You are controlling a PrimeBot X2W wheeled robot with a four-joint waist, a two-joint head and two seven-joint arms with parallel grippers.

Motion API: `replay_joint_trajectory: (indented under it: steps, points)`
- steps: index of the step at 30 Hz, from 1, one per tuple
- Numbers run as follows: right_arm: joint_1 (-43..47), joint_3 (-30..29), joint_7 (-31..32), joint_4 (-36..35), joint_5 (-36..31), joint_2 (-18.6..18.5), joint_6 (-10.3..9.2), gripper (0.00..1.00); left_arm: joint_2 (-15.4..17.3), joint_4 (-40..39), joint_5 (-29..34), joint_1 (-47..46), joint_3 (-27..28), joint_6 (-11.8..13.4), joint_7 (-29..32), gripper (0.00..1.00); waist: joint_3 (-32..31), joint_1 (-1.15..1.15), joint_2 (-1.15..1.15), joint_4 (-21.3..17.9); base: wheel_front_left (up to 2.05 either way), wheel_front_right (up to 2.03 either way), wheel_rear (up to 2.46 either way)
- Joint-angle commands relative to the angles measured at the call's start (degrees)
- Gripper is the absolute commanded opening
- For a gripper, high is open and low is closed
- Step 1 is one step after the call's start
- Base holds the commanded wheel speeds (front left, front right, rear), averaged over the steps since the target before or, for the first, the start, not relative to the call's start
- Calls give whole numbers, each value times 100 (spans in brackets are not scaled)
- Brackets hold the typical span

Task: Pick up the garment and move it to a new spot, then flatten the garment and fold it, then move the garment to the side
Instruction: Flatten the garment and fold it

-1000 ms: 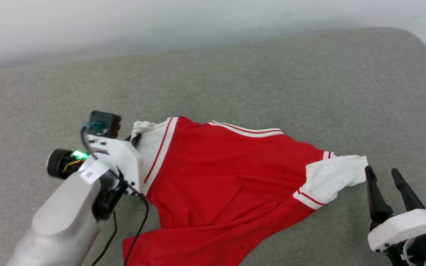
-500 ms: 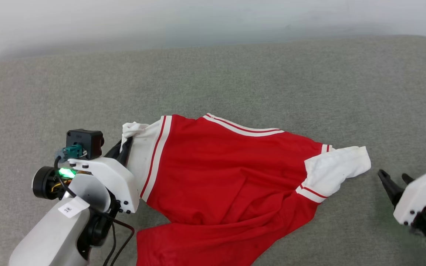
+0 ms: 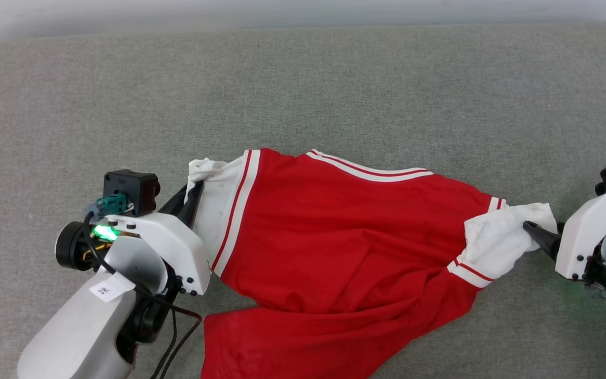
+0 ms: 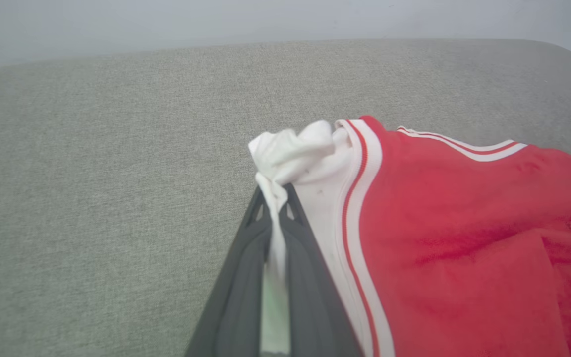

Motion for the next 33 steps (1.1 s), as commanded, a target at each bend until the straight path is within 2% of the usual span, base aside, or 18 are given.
replay_joint_trajectory:
  steps: [1,3,6,11,18,25,33]
  points:
    - [212,173,196,247,18,162,2,46,-1,12,-16,-38,10,4,-12,0,8,0,0,9,0,0,0]
    - [229,211,408,385,156,212,5,0,1,42,-39,-10,30,-5,-23,0,5,0,0,7,0,0,0]
    - [100,252,333,291,189,128,8,0,32,93,-85,-1,107,24,-99,0,-29,0,0,-16,0,0,0]
    - [-348,79,-249,-121,-91,-163,-3,0,79,153,-116,-142,307,83,-264,0,-173,0,0,-116,0,0,0]
    - [-836,-329,-842,-455,-742,-171,-3,0,25,290,-41,-773,523,14,-473,0,-342,0,0,-203,0,0,0]
    - [-1648,-609,-1240,-575,-1451,-11,-3,0,-230,1058,-95,-1910,689,-292,-697,0,-319,0,0,-289,0,0,0]
    - [-3117,-758,-1694,-456,-1989,22,-3,0,-428,2248,145,-3738,730,-728,-951,0,86,0,0,-353,0,0,0]
